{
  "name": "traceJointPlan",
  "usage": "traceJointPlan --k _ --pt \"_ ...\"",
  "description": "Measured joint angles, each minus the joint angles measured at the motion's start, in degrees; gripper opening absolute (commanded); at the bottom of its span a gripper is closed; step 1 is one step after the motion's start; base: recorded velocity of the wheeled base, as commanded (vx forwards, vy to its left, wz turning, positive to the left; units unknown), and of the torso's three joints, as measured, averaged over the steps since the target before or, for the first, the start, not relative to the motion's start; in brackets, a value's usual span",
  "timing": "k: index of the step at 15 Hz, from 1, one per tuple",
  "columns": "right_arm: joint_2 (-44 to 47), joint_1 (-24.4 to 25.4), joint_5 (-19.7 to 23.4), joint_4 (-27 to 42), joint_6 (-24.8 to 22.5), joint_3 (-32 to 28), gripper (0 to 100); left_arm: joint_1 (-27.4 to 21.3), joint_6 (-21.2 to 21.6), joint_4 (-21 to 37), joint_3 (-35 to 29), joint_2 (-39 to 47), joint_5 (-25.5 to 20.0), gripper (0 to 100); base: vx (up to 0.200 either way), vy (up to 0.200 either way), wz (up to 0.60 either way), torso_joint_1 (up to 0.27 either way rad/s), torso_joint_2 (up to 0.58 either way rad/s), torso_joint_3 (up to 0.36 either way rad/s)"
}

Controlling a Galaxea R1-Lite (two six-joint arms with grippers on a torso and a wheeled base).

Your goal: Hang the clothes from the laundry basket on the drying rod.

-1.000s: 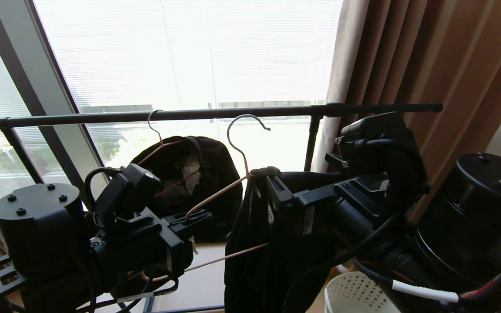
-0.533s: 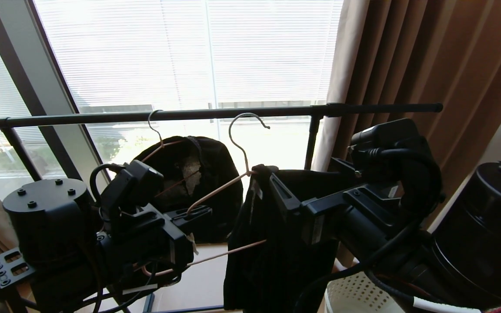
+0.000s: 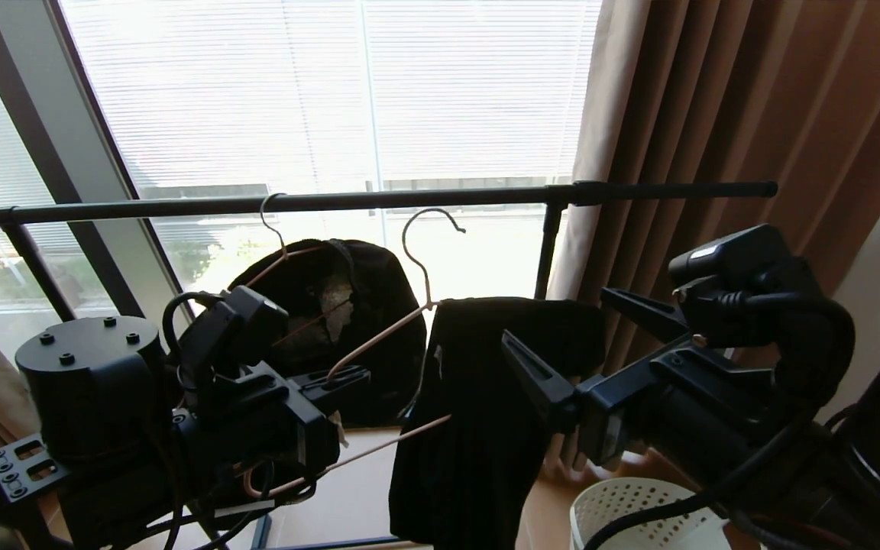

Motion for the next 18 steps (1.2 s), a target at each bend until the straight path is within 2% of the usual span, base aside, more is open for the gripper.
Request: traceJointPlan --k 1,2,5,6,8,9,11,13,16,18 --pt "-1.88 -2.89 5.18 4.94 -0.82 -0.02 100 0.0 0.11 0.0 0.57 -0.2 -2.41 0 0.0 0.0 0.0 0.0 0.0 0.0" --pt "-4.06 -6.03 13.01 12.37 -1.51 -0.8 100 0.2 0.76 0.02 1.44 -0.57 -5.01 0 0.0 0.0 0.0 0.0 0.0 0.0" --pt "-8.9 -15.08 30.74 31.32 -4.3 -6.45 100 1.83 3.25 0.04 2.93 -1.18 -8.44 0 0.0 0.0 0.0 0.0 0.0 0.0" --pt "-9.59 -18.44 36.78 35.26 -8.13 -8.35 100 2.44 3.41 0.02 3.34 -1.32 -10.17 0 0.0 0.0 0.0 0.0 0.0 0.0" --pt "-9.42 -24.72 47.54 42.46 -19.3 -11.52 100 3.07 3.99 0.0 4.05 -1.54 -11.18 0 0.0 0.0 0.0 0.0 0.0 0.0" --pt "-8.55 -26.69 51.04 46.32 -23.27 -13.17 100 3.21 4.34 0.0 4.19 -1.6 -11.26 0 0.0 0.0 0.0 0.0 0.0 0.0" --pt "-5.85 -28.66 52.66 52.74 -31.28 -16.9 100 3.21 4.73 -0.02 4.33 -1.9 -11.56 0 0.0 0.0 0.0 0.0 0.0 0.0" --pt "-2.43 -29.88 54.93 59.31 -39.2 -21.39 100 3.21 5.61 -0.05 4.41 -2.32 -14.3 0 0.0 0.0 0.0 0.0 0.0 0.0" --pt "2.06 -30.84 61.03 68.36 -43.91 -28.22 100 3.15 7.03 0.0 4.57 -2.72 -17.07 0 0.0 0.0 0.0 0.0 0.0 0.0" --pt "4.18 -31.1 63.44 69.85 -44.45 -30.32 100 3.04 7.11 -0.02 4.57 -2.95 -19.66 0 0.0 0.0 0.0 0.0 0.0 0.0"
